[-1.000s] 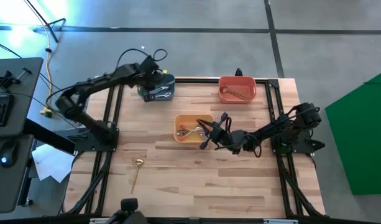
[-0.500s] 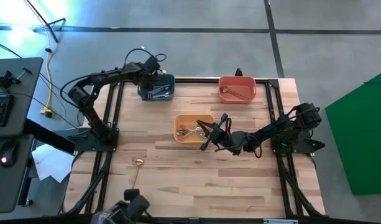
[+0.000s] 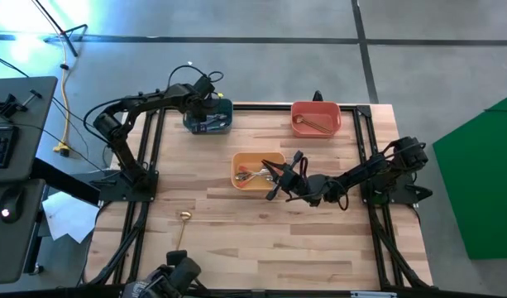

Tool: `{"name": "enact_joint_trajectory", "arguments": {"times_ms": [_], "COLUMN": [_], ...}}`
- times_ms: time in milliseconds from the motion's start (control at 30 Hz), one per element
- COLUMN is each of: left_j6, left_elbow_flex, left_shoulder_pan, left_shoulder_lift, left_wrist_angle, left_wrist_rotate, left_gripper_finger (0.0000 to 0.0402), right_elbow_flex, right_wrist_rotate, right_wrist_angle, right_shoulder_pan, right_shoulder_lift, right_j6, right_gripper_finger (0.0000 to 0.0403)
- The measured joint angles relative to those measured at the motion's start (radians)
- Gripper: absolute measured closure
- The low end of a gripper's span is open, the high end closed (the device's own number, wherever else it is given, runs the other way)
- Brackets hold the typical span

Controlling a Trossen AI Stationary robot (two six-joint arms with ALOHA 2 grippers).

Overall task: Sort silverware by color (type)
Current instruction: Put the purple spoon into the blue bin, then put the gold spoon into the orange bin

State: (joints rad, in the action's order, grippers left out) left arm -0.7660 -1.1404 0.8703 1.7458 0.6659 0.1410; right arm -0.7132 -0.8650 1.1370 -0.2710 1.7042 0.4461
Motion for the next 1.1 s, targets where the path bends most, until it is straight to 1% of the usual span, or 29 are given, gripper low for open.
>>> {"name": "enact_joint_trajectory", "arguments": {"times_ms": [200, 367, 433, 533, 667, 733, 867, 933, 967, 1033, 1100], "left_j6": [0.029, 0.054, 0.069, 0.107, 0.229, 0.321, 0.545, 0.683, 0.755, 0.918, 1.088], "left_elbow_flex": [0.0, 0.0, 0.0, 0.0, 0.0, 0.0, 0.0, 0.0, 0.0, 0.0, 0.0], "left_shoulder_pan": [0.0, -0.007, -0.025, -0.074, -0.161, -0.217, -0.354, -0.436, -0.476, -0.566, -0.66], "left_shoulder_lift": [0.0, -0.019, -0.046, -0.115, -0.229, -0.285, -0.375, -0.407, -0.419, -0.433, -0.437], "left_wrist_angle": [0.0, 0.011, 0.016, 0.032, 0.097, 0.156, 0.3, 0.374, 0.412, 0.488, 0.56], "left_wrist_rotate": [0.002, 0.009, 0.04, 0.069, 0.071, 0.071, 0.072, 0.085, 0.094, 0.109, 0.108], "left_gripper_finger": [0.03, 0.0289, 0.0295, 0.0315, 0.0349, 0.0366, 0.0393, 0.0399, 0.04, 0.04, 0.0401], "right_elbow_flex": [0.0, 0.0, 0.0, 0.0, 0.016, 0.044, 0.111, 0.137, 0.149, 0.167, 0.184], "right_wrist_rotate": [0.0, 0.0, 0.0, -0.002, 0.013, 0.12, 0.43, 0.559, 0.608, 0.664, 0.67], "right_wrist_angle": [-0.005, -0.008, -0.028, -0.065, -0.111, -0.145, -0.161, -0.156, -0.154, -0.153, -0.147], "right_shoulder_pan": [0.0, 0.0, 0.0, -0.005, -0.02, -0.015, 0.035, 0.066, 0.078, 0.096, 0.101], "right_shoulder_lift": [0.0, 0.0, 0.0, 0.0, -0.013, -0.036, -0.069, -0.078, -0.08, -0.081, -0.082], "right_j6": [0.0, 0.007, 0.012, 0.053, 0.111, 0.104, -0.002, -0.055, -0.077, -0.109, -0.129], "right_gripper_finger": [0.0403, 0.0403, 0.0403, 0.0403, 0.0403, 0.0403, 0.0403, 0.0403, 0.0403, 0.0403, 0.0403]}}
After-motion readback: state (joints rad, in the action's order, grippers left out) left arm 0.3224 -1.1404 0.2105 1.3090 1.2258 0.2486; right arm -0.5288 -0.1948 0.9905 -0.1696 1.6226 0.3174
